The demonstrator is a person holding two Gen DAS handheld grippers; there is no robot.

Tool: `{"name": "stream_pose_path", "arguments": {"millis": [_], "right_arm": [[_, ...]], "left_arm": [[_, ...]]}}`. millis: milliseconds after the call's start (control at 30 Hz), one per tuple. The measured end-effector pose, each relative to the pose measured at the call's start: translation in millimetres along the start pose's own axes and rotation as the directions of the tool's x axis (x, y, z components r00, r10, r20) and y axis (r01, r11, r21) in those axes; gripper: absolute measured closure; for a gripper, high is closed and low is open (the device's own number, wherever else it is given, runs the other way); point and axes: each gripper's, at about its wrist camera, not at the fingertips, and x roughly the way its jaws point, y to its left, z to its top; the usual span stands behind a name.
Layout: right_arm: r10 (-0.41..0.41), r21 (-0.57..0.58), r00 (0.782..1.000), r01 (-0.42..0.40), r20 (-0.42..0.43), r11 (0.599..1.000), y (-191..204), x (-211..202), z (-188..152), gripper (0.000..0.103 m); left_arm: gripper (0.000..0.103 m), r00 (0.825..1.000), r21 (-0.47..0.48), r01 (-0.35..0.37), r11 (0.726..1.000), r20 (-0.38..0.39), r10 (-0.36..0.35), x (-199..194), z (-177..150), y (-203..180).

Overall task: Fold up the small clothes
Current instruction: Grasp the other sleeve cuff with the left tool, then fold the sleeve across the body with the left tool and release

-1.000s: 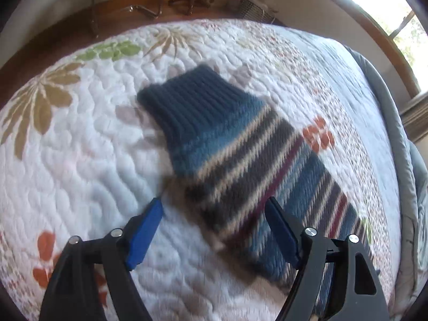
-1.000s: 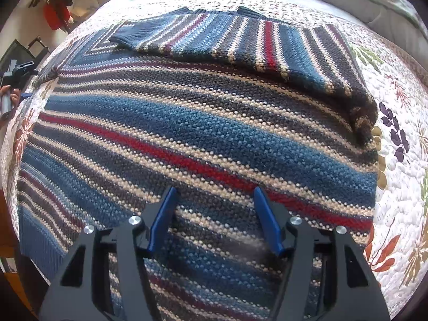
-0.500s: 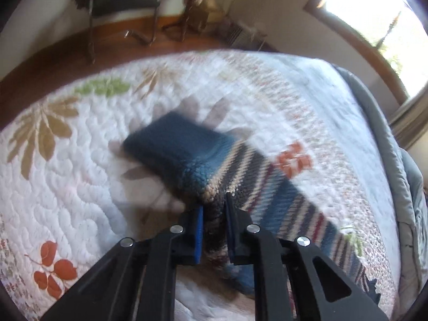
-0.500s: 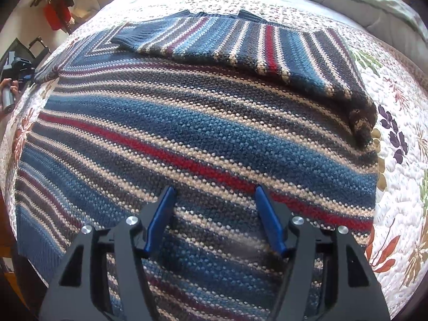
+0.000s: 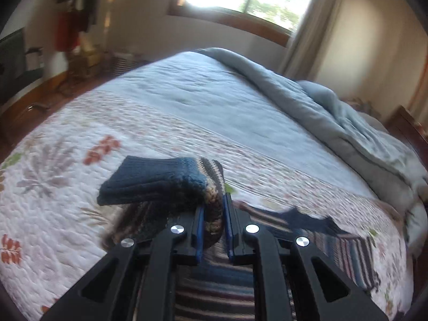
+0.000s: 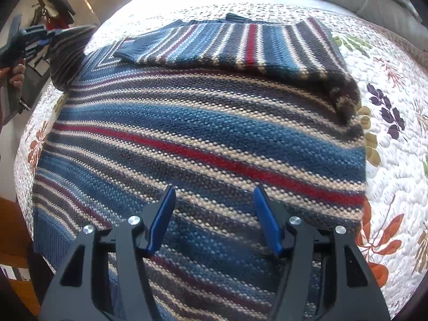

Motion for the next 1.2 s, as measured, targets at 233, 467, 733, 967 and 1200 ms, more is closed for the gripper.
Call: {"name": "stream_pose_path", "arguments": {"millis": [233,467,733,967,1200], "right_arm": [[0.015,0.021,1.0,-0.016,0.019,1.0,-13,-8,-2,0.043],[0.023,0.031,0.999,-0.024,0.024,0.999,-21,-8,-5,0.043],[-0.01,0.0,1.0,0.01,-0.006,1.0,-11,-3,0,0.041],[-0.012,-0.022,0.997,0.01,-0.072,1.0,25,9,26,0.042],[0.032,-0.082,0.997,-0.038,-0.071,0.996,95,12,91,0.044]], "left_arm": [[0.09,0.982,0.058,0.171,0.984,-0.09,-0.165,23,-45,-98],[0.088,0.955,0.118,0.183,0.976,-0.257,-0.148,71,-99,-144],[0.044,0.971,0.206,0.07,0.976,-0.239,-0.019,15,-133,-97],[0.038,0.915,0.168,-0.241,0.956,-0.29,0.281,23,-126,-20],[0.034,0.886,0.146,-0.279,0.949,-0.342,0.313,32,-121,21]]}}
